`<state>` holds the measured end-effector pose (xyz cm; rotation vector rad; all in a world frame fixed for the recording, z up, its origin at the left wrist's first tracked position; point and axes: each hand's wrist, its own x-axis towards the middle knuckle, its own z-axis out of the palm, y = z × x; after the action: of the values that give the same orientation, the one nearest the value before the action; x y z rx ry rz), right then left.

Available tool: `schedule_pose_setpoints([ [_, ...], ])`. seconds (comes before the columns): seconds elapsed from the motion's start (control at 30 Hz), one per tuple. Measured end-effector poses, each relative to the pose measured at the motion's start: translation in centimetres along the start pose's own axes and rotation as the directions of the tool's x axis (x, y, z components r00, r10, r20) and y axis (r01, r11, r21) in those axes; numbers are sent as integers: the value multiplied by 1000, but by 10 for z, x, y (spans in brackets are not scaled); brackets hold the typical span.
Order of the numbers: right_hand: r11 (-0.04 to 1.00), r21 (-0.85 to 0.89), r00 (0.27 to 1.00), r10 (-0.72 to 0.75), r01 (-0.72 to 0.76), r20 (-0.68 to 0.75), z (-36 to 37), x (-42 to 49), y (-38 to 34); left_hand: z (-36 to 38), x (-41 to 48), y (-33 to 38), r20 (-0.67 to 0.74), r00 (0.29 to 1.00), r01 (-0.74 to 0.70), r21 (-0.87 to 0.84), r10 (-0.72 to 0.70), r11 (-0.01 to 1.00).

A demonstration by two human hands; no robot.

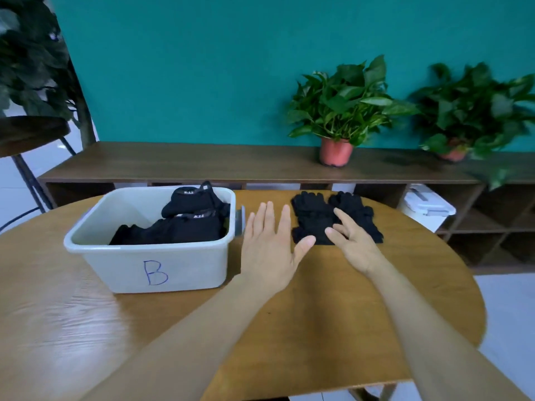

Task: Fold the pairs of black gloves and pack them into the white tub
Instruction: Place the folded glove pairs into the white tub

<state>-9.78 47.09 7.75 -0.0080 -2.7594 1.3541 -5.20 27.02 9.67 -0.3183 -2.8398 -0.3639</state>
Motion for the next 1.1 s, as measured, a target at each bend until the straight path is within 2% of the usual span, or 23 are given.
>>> schedule_pose_setpoints([
  [0.1, 998, -63, 1000, 9, -11, -17, -11, 2, 24, 22, 13, 22, 126, 991, -33, -32, 36, 999],
  [0.33, 955, -295, 999, 33, -23, 26, -6, 36, 55, 74, 58, 33, 278, 960, -26, -32, 34, 999],
  [0.43, 906, -424, 996, 28, 9, 79, 4, 58, 61, 93, 83, 30, 331, 944, -7, -31, 17, 999],
  [0.57, 778, -629, 996, 42, 21, 84, 14, 92, 70, 120, 118, 22, 378, 926, -11, -6, 12, 1000],
  [0.67, 757, -652, 989, 126, -49, 72, 16, 114, 78, 137, 140, 18, 421, 907, -16, -17, 22, 1000],
  [0.83, 696, -670, 950, 309, -259, -46, 12, 135, 94, 160, 166, 18, 432, 901, -42, -21, 47, 999],
  [1.1, 623, -731, 926, 377, -279, -32, 20, 127, 90, 166, 164, 24, 477, 875, -60, -60, 81, 996],
])
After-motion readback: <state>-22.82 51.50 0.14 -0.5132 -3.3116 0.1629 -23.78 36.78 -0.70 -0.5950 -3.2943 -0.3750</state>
